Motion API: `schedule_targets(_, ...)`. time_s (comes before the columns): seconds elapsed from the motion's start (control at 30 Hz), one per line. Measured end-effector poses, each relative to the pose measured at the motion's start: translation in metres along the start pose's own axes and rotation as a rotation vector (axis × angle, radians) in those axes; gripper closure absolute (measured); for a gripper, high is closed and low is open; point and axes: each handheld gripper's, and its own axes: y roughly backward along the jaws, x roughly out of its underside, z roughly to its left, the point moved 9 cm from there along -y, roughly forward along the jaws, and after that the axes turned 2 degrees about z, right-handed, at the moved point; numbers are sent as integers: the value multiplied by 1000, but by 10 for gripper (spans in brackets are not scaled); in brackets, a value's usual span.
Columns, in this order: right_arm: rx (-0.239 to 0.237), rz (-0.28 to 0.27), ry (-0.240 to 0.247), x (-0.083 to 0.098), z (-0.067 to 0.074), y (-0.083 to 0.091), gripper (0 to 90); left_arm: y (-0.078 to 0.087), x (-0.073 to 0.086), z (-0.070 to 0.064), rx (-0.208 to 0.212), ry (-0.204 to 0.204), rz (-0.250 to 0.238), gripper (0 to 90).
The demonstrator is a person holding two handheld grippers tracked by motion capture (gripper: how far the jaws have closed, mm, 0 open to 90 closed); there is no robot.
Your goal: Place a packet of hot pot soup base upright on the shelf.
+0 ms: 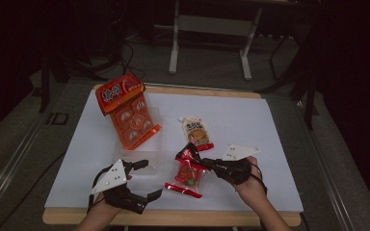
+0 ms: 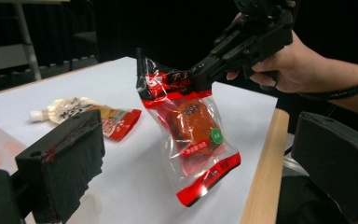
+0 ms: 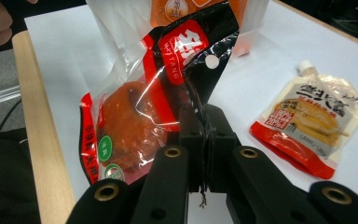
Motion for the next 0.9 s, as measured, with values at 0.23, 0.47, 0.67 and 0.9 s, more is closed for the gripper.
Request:
schedule_targets(0.23,10,-14,27,-5,5,13,882,-9,-17,-1,8,15,57,50)
schedule_targets(0.47,7,-10,57,-6,14,18,882,-30,-25,-5,56,-24,122,90)
schedule_targets(0.67,0,-10,75,-5,20,18,882,-49,-29,2,49,-23,156,153)
schedule_targets(0.9,-9,-24,86,-8,26,20,882,-61,-39,12,56,-16,155,342)
